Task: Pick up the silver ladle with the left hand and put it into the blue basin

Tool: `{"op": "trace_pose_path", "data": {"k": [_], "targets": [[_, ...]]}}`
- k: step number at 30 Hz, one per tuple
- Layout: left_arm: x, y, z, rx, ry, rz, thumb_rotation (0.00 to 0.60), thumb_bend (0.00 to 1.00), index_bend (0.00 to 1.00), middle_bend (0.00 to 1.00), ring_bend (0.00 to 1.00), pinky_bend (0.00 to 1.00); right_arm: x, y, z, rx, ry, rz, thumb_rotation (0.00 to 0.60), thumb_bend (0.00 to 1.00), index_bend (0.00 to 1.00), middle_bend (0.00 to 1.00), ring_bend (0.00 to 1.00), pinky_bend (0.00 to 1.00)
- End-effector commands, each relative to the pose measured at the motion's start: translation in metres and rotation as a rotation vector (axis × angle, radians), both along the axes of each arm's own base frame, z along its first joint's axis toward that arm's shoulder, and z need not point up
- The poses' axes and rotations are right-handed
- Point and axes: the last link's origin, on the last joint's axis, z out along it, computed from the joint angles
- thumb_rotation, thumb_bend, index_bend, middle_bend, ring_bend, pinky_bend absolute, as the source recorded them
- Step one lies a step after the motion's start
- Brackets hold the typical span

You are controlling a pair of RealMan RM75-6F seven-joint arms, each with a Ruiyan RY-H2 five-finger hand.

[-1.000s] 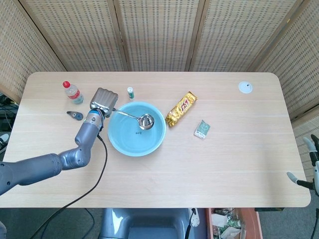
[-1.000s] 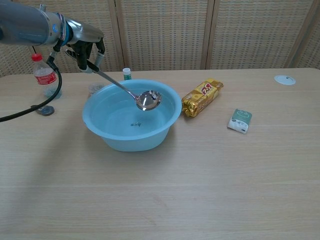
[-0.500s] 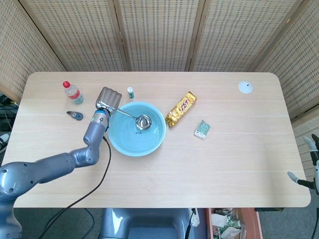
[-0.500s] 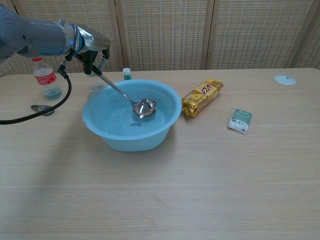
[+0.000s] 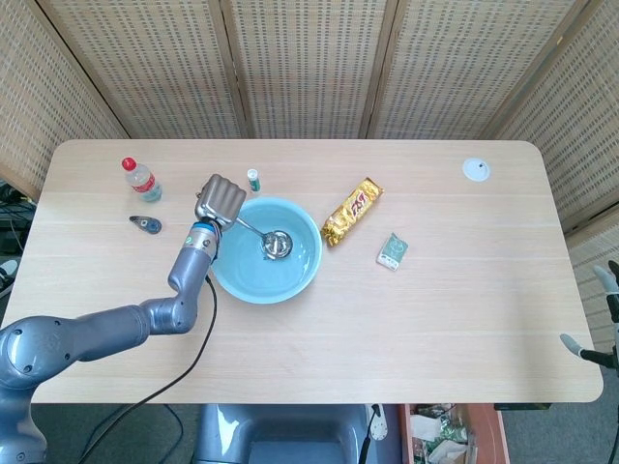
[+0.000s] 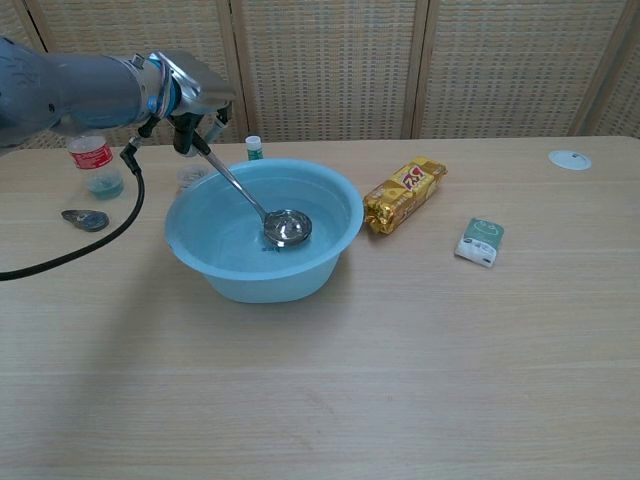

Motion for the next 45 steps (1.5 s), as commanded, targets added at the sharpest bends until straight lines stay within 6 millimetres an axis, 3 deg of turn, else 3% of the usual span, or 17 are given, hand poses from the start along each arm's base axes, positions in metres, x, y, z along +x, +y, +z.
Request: {"op": "trace_pose_path", "data": {"k": [1, 11, 31, 45], "targets": [[0.002, -0.002, -0.002, -0.007, -0.007, 0.0, 0.6, 0.7, 0.98, 1.0, 0.99, 1.0, 0.0, 0.001, 0.001, 0.0, -0.001, 0.001, 0.6, 0.0, 0.0, 0.0, 0.0, 0.0], [0.01, -0.01, -0.004, -0.074, -0.142, 0.084, 0.6, 0.7, 0.98, 1.0, 0.99, 1.0, 0.0, 0.001, 0.0, 0.002, -0.001, 0.005, 0.6, 0.0, 0.0, 0.0, 0.0, 0.0], [0.023, -0.015, 0.031, -0.122, -0.201, 0.17, 0.6, 0.73, 0.98, 1.0, 0.99, 1.0, 0.002, -0.001, -0.005, 0.015, 0.009, -0.002, 0.6, 0.0, 0.0, 0.0, 0.0, 0.0], [0.028, -0.019, 0.068, -0.132, -0.226, 0.354, 0.6, 0.74, 0.98, 1.0, 0.99, 1.0, 0.003, -0.003, -0.008, 0.017, 0.021, -0.012, 0.6, 0.0, 0.0, 0.0, 0.0, 0.0]]}}
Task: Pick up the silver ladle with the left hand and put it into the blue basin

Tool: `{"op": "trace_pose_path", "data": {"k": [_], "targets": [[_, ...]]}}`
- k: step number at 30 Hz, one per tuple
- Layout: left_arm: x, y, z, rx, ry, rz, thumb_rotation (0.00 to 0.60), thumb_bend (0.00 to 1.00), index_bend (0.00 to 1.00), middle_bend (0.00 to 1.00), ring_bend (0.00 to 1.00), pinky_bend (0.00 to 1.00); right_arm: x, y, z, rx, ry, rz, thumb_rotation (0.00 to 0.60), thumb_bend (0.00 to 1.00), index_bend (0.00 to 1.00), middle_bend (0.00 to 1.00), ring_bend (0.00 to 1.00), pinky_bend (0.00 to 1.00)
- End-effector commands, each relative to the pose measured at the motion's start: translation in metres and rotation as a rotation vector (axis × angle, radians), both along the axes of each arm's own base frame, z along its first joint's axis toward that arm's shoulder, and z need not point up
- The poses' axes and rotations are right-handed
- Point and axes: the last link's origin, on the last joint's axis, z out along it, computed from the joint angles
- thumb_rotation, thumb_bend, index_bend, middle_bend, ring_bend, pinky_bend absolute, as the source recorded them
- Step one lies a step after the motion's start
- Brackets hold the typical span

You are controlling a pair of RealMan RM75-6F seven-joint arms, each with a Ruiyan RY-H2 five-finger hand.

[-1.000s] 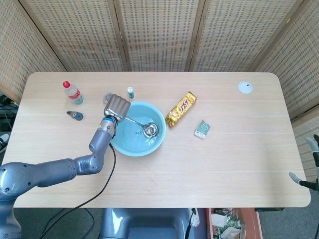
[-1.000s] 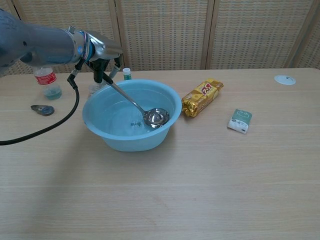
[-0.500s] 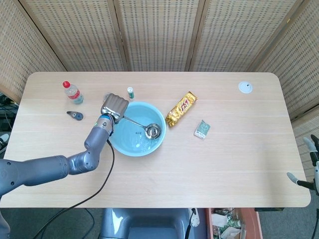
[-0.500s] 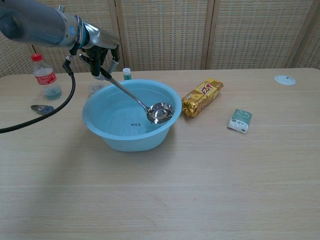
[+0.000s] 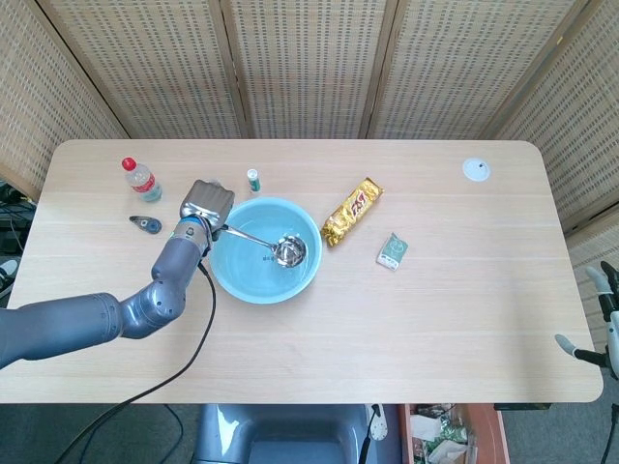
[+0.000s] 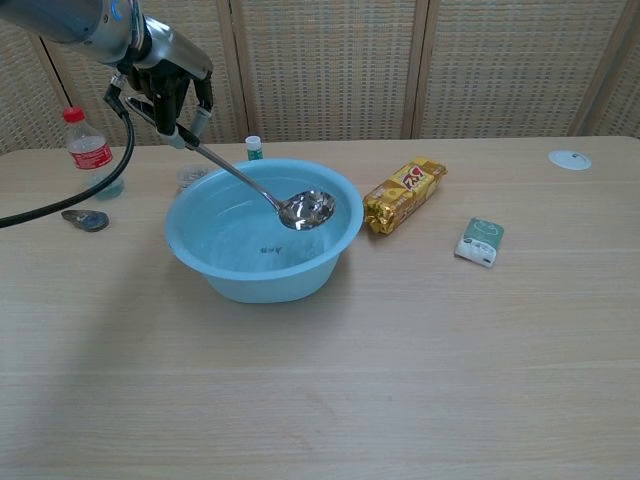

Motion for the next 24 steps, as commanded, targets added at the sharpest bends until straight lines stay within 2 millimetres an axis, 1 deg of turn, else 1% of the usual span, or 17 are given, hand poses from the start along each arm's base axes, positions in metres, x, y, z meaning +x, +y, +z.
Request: {"op": "trace_pose_path", "data": {"k": [1, 4, 24], "targets": [[0.003, -0.002, 0.009, -0.016, -0.006, 0.031, 0.6, 0.74, 0.98, 1.0, 0.99, 1.0, 0.001, 0.0, -0.001, 0.0, 0.001, 0.0, 0.6, 0.0, 0.0, 0.0, 0.0, 0.0], [0.004, -0.002, 0.018, -0.011, -0.019, 0.071, 0.6, 0.74, 0.98, 1.0, 0.99, 1.0, 0.001, -0.001, -0.002, 0.001, 0.005, -0.002, 0.6, 0.0, 0.0, 0.0, 0.0, 0.0], [0.017, -0.009, 0.05, 0.001, -0.017, 0.147, 0.6, 0.75, 0.98, 1.0, 0.99, 1.0, 0.003, 0.0, -0.005, 0.004, 0.014, -0.001, 0.6, 0.0, 0.0, 0.0, 0.0, 0.0]]}}
